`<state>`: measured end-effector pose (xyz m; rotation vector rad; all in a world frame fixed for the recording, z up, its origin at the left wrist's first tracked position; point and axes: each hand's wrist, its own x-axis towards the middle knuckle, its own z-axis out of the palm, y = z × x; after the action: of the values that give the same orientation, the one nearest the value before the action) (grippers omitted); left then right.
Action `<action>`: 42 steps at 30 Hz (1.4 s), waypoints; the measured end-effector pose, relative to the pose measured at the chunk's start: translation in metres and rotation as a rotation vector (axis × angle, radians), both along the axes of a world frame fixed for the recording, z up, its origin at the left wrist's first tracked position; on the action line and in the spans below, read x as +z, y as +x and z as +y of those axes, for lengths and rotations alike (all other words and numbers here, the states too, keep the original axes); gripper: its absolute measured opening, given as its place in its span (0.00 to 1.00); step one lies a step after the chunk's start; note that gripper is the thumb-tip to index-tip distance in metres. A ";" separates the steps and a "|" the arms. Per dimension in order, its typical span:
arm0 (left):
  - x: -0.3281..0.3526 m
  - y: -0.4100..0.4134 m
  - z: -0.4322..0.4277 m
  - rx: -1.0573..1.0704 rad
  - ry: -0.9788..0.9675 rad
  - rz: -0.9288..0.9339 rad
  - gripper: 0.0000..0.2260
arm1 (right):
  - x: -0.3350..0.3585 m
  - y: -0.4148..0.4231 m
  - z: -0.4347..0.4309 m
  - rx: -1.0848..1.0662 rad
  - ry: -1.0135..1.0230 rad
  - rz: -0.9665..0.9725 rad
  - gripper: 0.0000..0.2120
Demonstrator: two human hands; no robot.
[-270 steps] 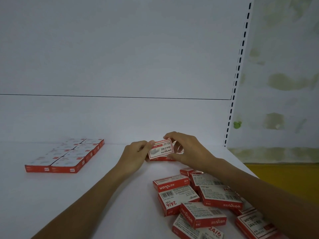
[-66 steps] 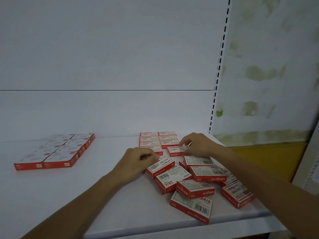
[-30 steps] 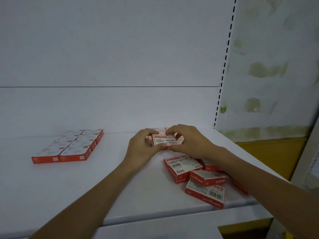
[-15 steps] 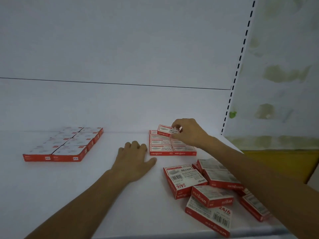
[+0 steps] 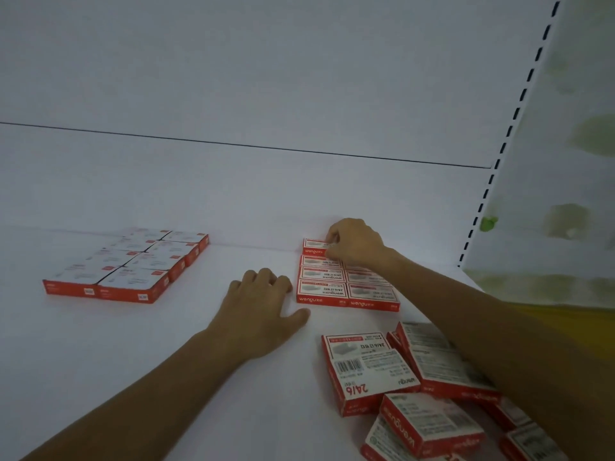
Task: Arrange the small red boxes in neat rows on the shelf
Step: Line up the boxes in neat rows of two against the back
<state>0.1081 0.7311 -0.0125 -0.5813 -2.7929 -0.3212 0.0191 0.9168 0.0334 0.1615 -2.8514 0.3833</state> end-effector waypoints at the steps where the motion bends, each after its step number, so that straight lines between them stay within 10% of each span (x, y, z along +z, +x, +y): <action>1: 0.001 0.001 0.001 -0.001 0.022 0.009 0.22 | 0.000 -0.002 0.001 0.006 0.005 -0.005 0.09; 8: 0.014 0.017 0.007 -0.147 0.357 0.200 0.11 | 0.010 0.016 0.006 0.112 -0.011 -0.064 0.19; 15: 0.027 0.037 0.009 -0.356 0.451 0.017 0.10 | 0.032 0.092 0.009 0.258 -0.104 -0.015 0.13; 21: 0.037 0.072 0.007 -0.409 0.144 -0.210 0.19 | 0.046 0.169 0.016 0.345 -0.076 -0.140 0.11; 26: 0.028 0.085 0.006 -0.456 0.281 -0.144 0.17 | 0.031 0.196 0.017 0.358 0.025 -0.261 0.14; 37: 0.031 0.077 -0.021 -0.377 0.570 -0.151 0.12 | 0.025 0.215 -0.013 0.295 -0.036 -0.005 0.14; 42: 0.033 0.082 -0.030 -0.380 0.726 -0.284 0.09 | 0.032 0.217 -0.020 0.263 -0.367 0.059 0.11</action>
<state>0.1906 0.7015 0.0200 -0.9097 -2.5044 -1.5085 0.2358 0.8964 0.0650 0.4672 -2.6481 0.9269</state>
